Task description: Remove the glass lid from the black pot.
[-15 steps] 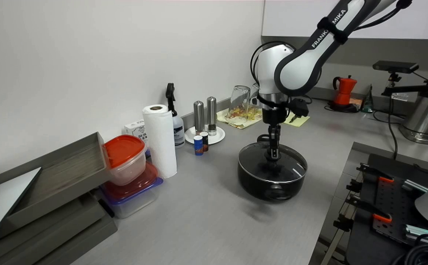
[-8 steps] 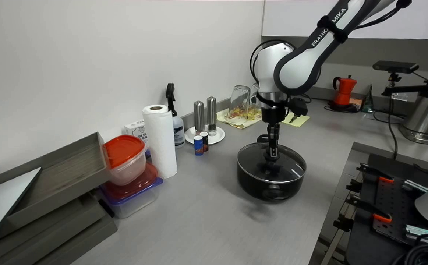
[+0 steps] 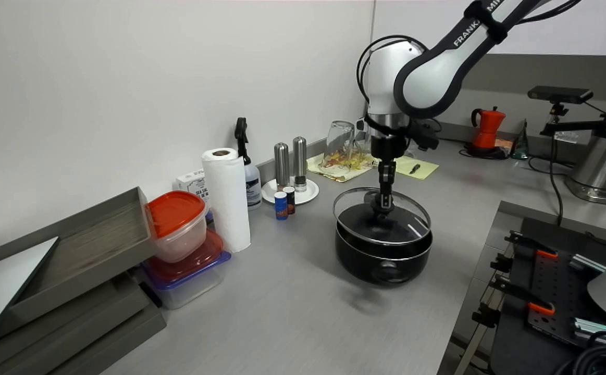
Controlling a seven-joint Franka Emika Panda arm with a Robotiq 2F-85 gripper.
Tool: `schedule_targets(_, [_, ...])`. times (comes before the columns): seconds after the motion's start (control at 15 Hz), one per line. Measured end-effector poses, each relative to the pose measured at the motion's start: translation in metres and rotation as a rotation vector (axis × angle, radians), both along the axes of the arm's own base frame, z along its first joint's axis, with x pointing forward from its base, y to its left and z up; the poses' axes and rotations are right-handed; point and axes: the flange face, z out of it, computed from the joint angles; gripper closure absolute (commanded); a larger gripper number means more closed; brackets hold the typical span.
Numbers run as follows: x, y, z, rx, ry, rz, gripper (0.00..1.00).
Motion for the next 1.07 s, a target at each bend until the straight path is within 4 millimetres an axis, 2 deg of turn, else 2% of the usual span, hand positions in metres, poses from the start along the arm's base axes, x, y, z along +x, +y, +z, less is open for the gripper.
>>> schedule_targets(0.2, [0.000,-0.006,0.019,-0.006,-0.015,-0.006,0.75])
schedule_targets(0.33, [0.000,-0.015,0.022,-0.009,-0.010,-0.023,0.75])
schedule_targets(0.47, [0.000,-0.032,0.021,-0.013,0.003,-0.057,0.75])
schedule_targets(0.67, [0.000,-0.074,0.020,-0.016,0.020,-0.145,0.75])
schedule_targets(1.07, [-0.013,-0.187,0.022,0.006,0.020,-0.395,0.75])
